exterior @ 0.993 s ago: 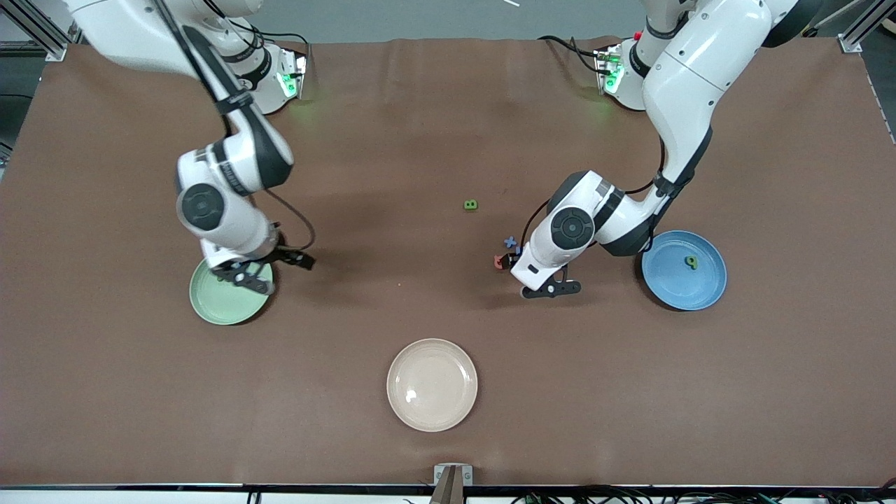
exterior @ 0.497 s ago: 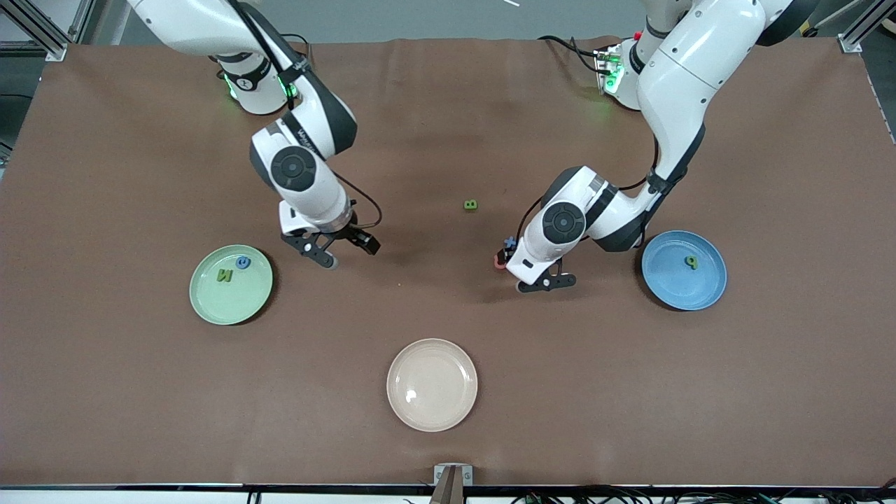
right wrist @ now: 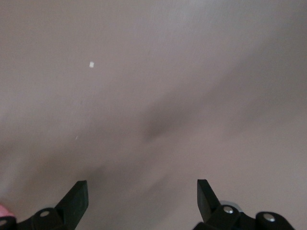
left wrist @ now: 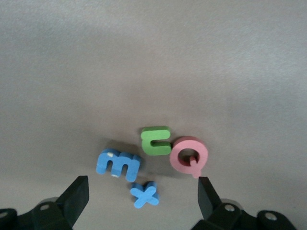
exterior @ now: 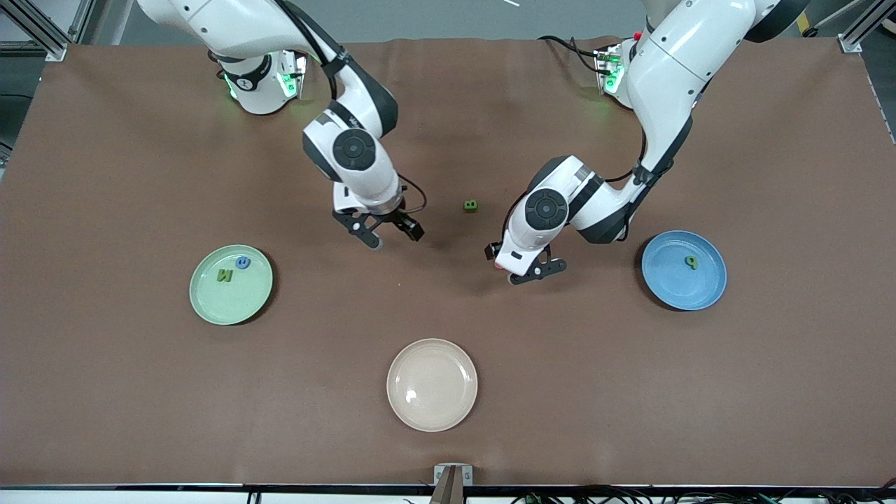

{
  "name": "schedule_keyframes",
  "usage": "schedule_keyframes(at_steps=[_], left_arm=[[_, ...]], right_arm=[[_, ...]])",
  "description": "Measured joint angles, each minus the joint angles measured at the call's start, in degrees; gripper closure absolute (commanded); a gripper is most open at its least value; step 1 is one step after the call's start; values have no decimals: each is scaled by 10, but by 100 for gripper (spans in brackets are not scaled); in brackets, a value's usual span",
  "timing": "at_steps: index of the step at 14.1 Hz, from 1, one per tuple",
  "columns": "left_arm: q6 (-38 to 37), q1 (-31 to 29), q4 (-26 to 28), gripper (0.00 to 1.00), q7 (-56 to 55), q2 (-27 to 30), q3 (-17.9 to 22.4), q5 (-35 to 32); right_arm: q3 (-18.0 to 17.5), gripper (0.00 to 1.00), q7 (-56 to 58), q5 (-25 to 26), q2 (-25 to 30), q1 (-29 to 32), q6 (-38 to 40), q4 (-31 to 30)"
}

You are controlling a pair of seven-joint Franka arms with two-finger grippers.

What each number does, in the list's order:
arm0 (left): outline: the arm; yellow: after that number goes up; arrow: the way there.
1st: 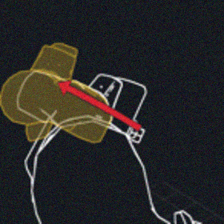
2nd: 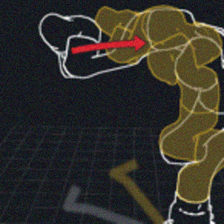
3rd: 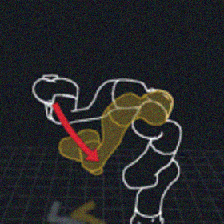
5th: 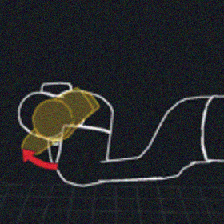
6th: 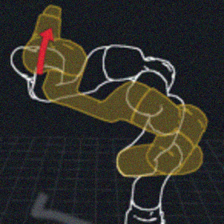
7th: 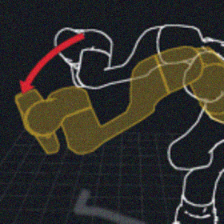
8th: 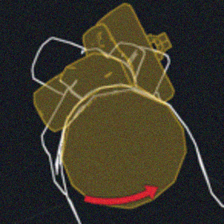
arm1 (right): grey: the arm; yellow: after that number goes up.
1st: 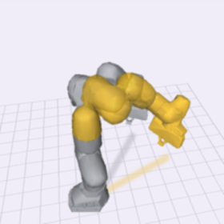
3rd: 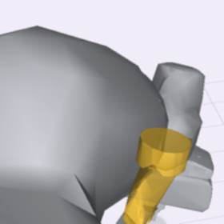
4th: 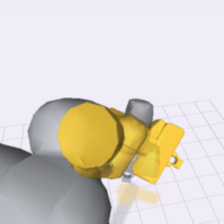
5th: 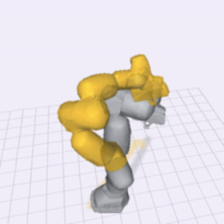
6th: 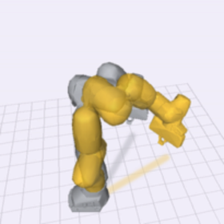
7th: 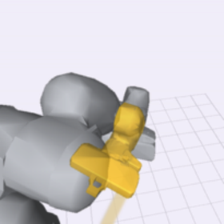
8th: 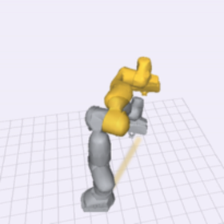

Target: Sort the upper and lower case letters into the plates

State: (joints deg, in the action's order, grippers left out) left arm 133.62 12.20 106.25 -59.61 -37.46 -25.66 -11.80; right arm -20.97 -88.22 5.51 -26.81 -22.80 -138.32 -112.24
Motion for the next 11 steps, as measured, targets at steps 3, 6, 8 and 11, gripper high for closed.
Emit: schedule_keyframes(at_steps=[3,6,8,11], left_arm=[[0,-3,20,0,0,6,0,0],[0,-3,32,0,-1,9,1,0],[0,-3,34,1,-1,9,1,0],[1,-3,35,5,-1,9,1,0]], right_arm=[[10,0,-103,23,-36,-53,1,35],[22,0,-215,39,-66,-91,1,55],[36,0,-294,57,-86,-120,1,68],[48,0,-372,67,-105,-151,1,82]])
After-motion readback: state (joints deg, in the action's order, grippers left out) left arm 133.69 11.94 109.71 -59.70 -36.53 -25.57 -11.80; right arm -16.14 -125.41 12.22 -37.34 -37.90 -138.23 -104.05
